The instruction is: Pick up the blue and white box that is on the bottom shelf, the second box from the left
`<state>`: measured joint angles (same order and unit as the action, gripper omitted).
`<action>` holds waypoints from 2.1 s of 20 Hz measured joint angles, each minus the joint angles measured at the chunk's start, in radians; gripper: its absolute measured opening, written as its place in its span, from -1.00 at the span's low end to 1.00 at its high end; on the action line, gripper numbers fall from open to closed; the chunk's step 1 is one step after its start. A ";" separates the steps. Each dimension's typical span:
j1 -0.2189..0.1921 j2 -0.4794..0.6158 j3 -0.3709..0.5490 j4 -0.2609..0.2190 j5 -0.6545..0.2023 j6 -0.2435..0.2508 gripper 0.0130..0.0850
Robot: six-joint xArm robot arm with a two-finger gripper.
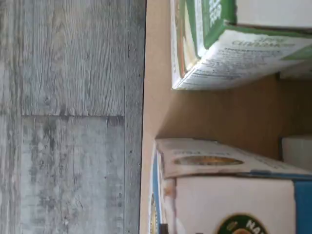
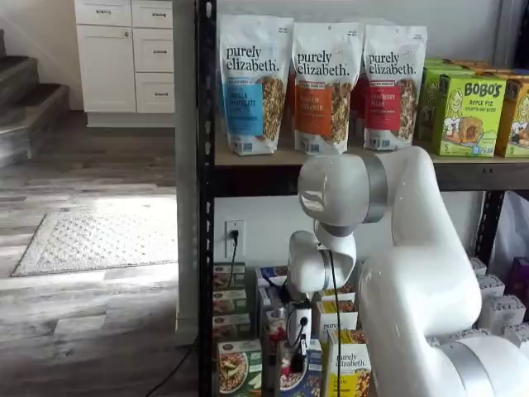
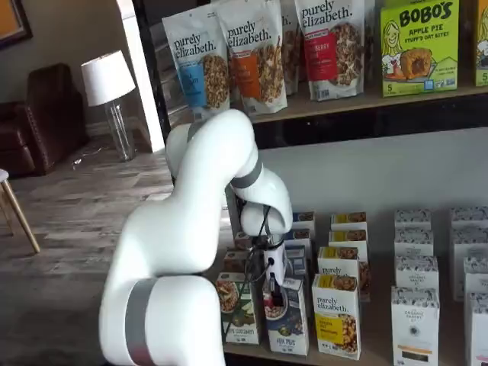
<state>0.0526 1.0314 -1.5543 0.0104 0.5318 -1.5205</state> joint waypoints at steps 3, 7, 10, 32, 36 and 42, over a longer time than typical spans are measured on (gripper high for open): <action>0.001 -0.018 0.025 0.003 -0.008 -0.002 0.00; 0.002 -0.054 0.078 -0.002 -0.034 0.003 0.00; 0.002 -0.080 0.119 -0.005 -0.051 0.006 0.00; 0.061 -0.440 0.613 0.066 -0.180 -0.004 0.00; 0.081 -0.546 0.716 0.061 -0.167 0.020 0.00; 0.108 -0.687 0.826 0.019 -0.127 0.087 0.00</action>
<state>0.1603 0.3446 -0.7278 0.0299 0.4047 -1.4331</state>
